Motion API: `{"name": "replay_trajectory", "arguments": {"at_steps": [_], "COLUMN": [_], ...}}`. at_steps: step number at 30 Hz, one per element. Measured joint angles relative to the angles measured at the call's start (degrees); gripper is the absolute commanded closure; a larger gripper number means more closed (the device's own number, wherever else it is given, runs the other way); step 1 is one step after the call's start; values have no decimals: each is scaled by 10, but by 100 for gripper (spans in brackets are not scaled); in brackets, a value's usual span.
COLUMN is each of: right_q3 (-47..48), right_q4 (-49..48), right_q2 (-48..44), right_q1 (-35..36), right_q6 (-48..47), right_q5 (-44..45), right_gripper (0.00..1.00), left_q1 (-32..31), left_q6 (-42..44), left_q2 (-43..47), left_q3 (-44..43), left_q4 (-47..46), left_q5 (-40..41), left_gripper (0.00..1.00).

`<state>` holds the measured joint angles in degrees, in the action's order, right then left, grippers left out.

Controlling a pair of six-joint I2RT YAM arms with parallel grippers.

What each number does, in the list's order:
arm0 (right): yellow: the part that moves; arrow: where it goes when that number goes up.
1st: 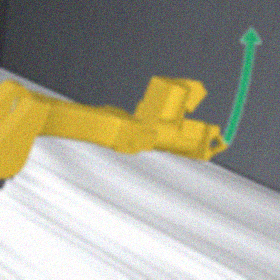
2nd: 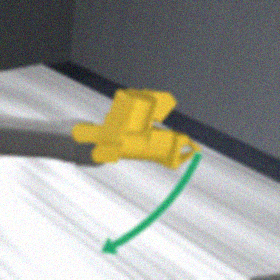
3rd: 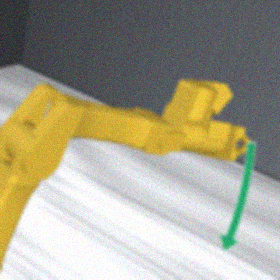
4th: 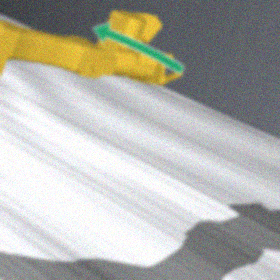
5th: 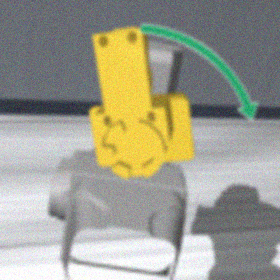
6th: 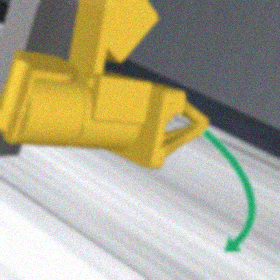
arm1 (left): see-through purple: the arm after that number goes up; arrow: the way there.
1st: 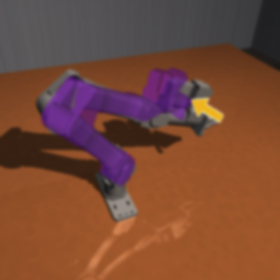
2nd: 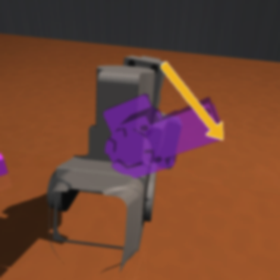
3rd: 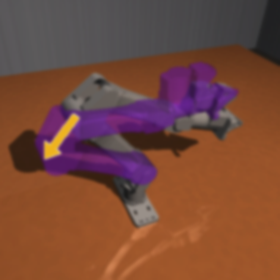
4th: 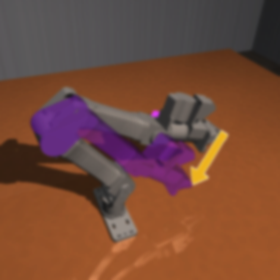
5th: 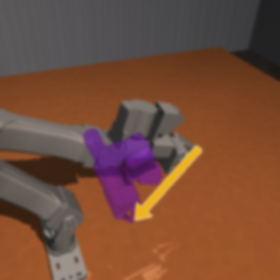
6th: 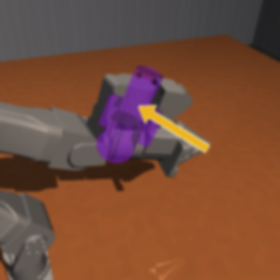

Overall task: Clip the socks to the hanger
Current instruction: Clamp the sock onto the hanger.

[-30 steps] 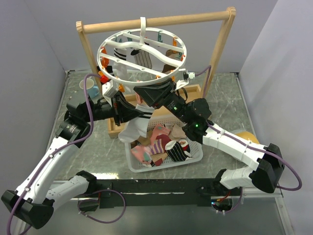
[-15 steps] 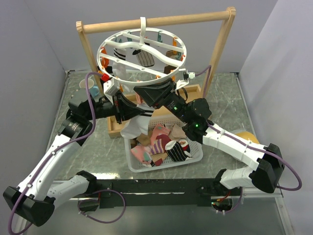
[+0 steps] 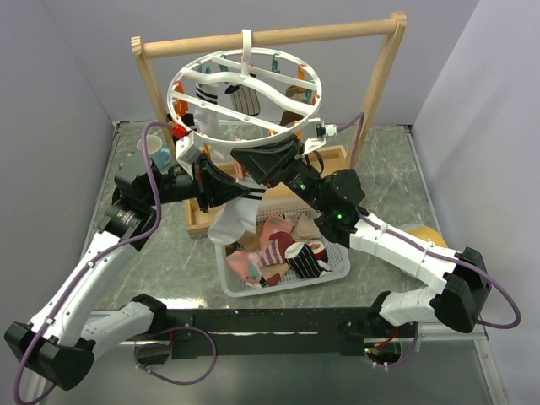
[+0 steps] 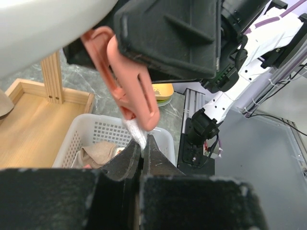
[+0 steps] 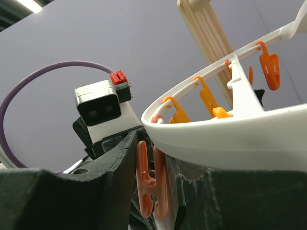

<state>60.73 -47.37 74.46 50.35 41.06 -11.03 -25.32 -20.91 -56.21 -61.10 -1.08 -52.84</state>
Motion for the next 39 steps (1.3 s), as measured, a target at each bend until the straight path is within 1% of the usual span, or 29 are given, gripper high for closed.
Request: {"name": "replay_trajectory", "arguments": {"at_steps": [19,28,29,30,33,35,36,38,39], "right_q3": [-2,-4,-4,-4,-4,-4,-4,-4,-4], "right_q4": [-2,-11,-11,-10,0,11,21,39,50], "right_q2": [0,0,0,0,-3,-8,-12,-21,-25], "right_q1": [0,-1,-1,-1,-1,-1,-1,-1,-1], "right_q6": [0,-1,-2,-3,-7,-14,-18,-27,-33], "right_q5": [-1,-5,-5,-5,-4,-4,-4,-4,-3], "right_gripper": [100,100,98,88,69,61,54,48,43], "left_q1": [0,3,4,4,5,7,8,10,10], "left_q6": [3,18,19,20,23,24,26,27,27], "left_q2": [7,7,6,5,5,5,5,5,5], "left_q3": [-10,-25,-25,-26,-26,-26,-26,-26,-26], "left_q4": [0,12,14,14,18,20,20,20,20], "left_q5": [-3,5,5,7,15,22,26,34,38], "left_gripper": [99,99,99,99,99,99,99,99,99]}}
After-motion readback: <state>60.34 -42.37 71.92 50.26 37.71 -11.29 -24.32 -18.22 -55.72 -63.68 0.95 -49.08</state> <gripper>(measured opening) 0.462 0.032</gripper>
